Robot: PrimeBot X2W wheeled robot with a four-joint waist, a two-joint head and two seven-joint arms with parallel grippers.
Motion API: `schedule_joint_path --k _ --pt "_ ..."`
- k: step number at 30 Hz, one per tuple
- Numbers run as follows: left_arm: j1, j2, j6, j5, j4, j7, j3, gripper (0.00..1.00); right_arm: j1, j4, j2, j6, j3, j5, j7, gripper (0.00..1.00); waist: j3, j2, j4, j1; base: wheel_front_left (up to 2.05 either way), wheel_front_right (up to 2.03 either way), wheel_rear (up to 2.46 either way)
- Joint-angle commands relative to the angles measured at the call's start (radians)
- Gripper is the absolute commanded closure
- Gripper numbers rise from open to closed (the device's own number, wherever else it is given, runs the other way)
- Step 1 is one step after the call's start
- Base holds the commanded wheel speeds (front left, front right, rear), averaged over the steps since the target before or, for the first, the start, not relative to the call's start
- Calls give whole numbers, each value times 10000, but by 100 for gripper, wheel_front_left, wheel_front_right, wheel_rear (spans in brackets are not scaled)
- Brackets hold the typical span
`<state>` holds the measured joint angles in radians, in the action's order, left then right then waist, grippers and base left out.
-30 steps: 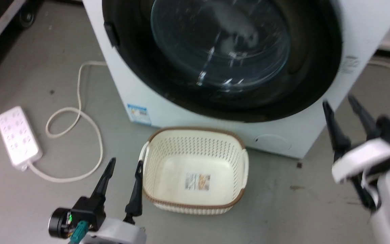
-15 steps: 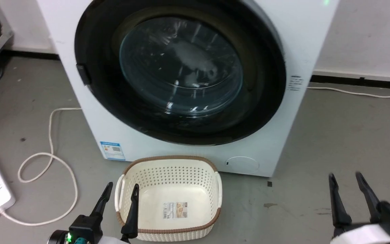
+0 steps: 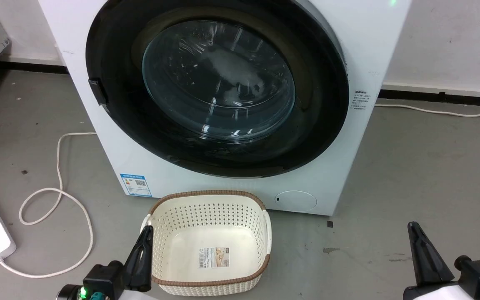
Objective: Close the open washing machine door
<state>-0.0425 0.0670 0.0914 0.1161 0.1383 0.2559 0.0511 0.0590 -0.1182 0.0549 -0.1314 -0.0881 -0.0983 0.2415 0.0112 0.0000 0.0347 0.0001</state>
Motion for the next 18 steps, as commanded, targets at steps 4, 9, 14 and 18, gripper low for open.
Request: schedule_joint_path --k 4,9,14,18 --pt "15 -6 -32 -41 -49 -91 -26 100 -21 42 -2 0 35 35 -82 100 -4 0 -12 0 0 0 0" --pt "32 -13 -69 -88 -104 -193 -46 100 -45 89 -3 1 70 74 -179 100 -8 0 -26 0 0 0 0" --pt "49 -19 -106 -134 -160 -296 -66 100 -68 137 -5 1 105 114 -276 100 -13 0 -40 0 0 0 0" --pt "63 -25 -135 -171 -204 -377 -82 100 -87 174 -7 1 133 145 -353 100 -16 0 -51 0 0 0 0"
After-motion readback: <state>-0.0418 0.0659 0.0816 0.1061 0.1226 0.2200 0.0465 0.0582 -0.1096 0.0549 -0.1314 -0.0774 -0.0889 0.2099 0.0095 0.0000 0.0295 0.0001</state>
